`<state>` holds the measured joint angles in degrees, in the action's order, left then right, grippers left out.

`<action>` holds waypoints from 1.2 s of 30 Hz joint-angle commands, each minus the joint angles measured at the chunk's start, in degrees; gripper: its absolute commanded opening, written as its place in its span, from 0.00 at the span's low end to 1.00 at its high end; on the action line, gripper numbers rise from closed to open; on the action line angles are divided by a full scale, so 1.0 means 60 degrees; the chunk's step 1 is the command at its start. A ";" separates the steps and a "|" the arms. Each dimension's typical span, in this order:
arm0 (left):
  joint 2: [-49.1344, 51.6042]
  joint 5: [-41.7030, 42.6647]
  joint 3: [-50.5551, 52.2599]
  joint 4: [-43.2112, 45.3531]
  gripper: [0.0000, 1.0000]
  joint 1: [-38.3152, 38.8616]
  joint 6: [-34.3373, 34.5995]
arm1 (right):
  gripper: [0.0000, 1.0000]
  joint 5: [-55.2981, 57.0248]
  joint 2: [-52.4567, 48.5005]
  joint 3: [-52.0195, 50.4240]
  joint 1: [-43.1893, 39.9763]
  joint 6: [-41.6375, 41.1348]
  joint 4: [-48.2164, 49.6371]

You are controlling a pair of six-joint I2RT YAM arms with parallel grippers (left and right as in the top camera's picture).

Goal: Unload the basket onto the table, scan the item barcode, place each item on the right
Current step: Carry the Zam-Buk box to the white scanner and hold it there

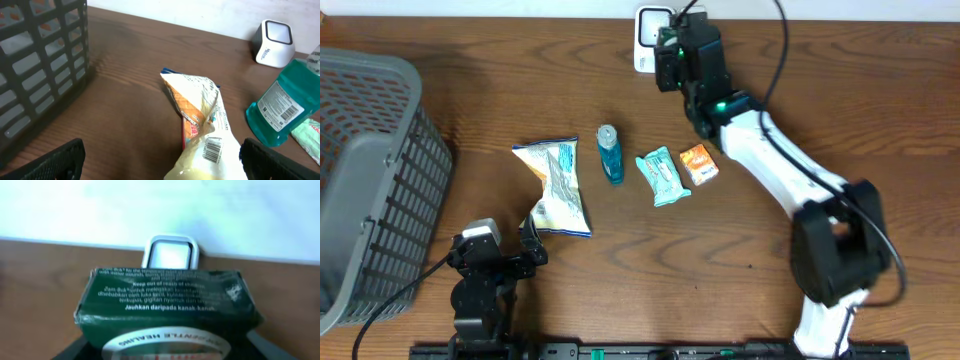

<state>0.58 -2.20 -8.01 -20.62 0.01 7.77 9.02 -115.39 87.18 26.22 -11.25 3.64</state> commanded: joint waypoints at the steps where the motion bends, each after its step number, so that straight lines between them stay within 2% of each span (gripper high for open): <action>1: -0.0058 0.0047 0.0033 0.0015 0.98 -0.0055 0.0117 | 0.27 0.0160 -0.0696 0.0025 0.0040 0.0470 0.1228; 4: -0.0058 0.0047 0.0033 0.0015 0.98 -0.0055 0.0117 | 0.28 0.0164 -0.1271 0.0280 0.0040 0.0583 0.2240; 9: -0.0058 0.0047 0.0033 0.0018 0.98 -0.0055 0.0117 | 0.31 0.0164 -0.2630 0.1825 0.0036 0.0729 0.2426; 18: -0.0058 0.0047 0.0033 0.0015 0.98 -0.0055 0.0117 | 0.31 0.0448 -0.5260 0.5880 -0.0189 0.0780 0.0907; 24: -0.0058 0.0047 0.0033 0.0015 0.98 -0.0055 0.0117 | 0.29 0.0525 -0.5417 0.6652 -0.0328 0.0787 0.0313; 31: -0.0058 0.0047 0.0033 0.0015 0.98 -0.0055 0.0117 | 0.32 0.1177 -0.4601 0.8032 -0.0550 0.0743 -0.2809; 36: -0.0058 0.0047 0.0033 0.0015 0.98 -0.0055 0.0113 | 0.30 0.1512 -0.2812 0.8422 -0.1479 0.0590 -0.6659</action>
<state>0.60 -2.00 -7.99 -20.56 0.01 7.92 14.96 -143.11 134.65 22.13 -7.16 -29.17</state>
